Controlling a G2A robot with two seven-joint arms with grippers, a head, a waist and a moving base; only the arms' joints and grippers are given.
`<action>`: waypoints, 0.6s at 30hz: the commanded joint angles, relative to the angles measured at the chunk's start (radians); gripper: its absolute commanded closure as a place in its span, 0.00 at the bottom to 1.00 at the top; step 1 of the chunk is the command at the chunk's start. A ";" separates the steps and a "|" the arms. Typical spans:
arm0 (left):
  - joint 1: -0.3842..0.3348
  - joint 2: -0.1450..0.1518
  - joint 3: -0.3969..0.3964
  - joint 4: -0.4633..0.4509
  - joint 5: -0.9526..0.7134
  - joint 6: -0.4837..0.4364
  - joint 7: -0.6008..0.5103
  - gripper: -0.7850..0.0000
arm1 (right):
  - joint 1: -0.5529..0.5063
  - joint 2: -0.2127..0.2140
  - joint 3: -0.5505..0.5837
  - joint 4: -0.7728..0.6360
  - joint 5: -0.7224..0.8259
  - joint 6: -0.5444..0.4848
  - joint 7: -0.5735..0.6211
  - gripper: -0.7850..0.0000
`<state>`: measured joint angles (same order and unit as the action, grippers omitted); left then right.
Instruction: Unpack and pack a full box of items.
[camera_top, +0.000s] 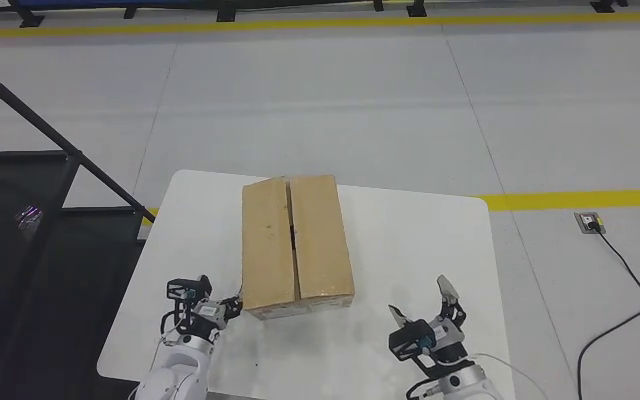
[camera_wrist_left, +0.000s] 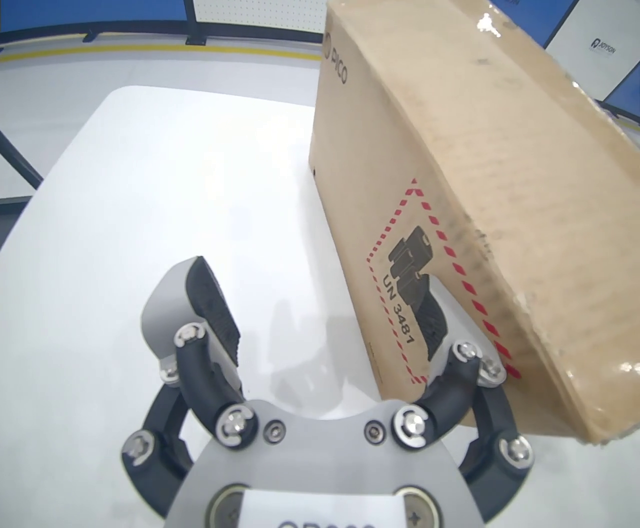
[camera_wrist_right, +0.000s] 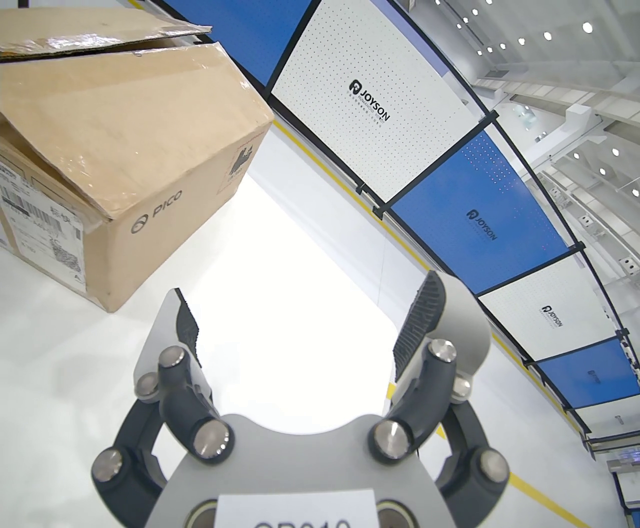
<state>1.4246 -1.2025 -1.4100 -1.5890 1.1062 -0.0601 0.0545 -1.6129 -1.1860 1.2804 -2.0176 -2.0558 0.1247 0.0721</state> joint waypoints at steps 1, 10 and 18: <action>0.001 -0.002 0.010 -0.006 -0.001 -0.007 -0.003 0.00 | 0.012 -0.005 -0.028 -0.010 -0.056 0.025 0.054 0.00; 0.004 -0.007 0.034 -0.018 0.012 -0.006 -0.004 0.00 | 0.053 -0.018 -0.074 -0.026 -0.074 0.010 0.105 0.00; 0.006 -0.007 0.036 -0.021 0.022 -0.016 -0.008 0.00 | 0.047 -0.018 -0.073 -0.022 -0.065 0.014 0.082 0.00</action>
<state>1.4296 -1.2093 -1.3757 -1.6076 1.1205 -0.0698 0.0495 -1.5626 -1.2039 1.2062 -2.0424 -2.1258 0.1357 0.1693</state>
